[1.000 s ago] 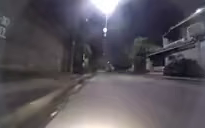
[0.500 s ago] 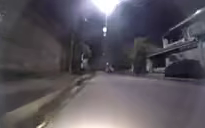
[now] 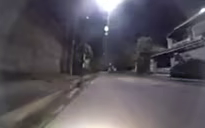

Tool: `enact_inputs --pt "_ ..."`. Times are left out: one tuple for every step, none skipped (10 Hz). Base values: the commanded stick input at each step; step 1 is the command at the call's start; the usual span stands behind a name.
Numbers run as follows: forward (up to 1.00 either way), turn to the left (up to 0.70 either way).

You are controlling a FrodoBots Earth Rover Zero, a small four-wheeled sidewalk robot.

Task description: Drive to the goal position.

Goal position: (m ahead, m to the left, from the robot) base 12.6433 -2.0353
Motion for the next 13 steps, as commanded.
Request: enact_inputs --pt "0.7 0.0" --pt "0.7 0.0" --pt "0.7 0.0" --pt "0.7 -0.04" --pt "0.7 -0.27" --pt "0.7 -0.33" --pt "0.7 -0.35" --pt "0.7 -0.25" --pt "0.7 -0.04" --pt "0.7 0.0" --pt "0.7 0.0" --pt "0.7 -0.17" --pt "0.7 -0.33"
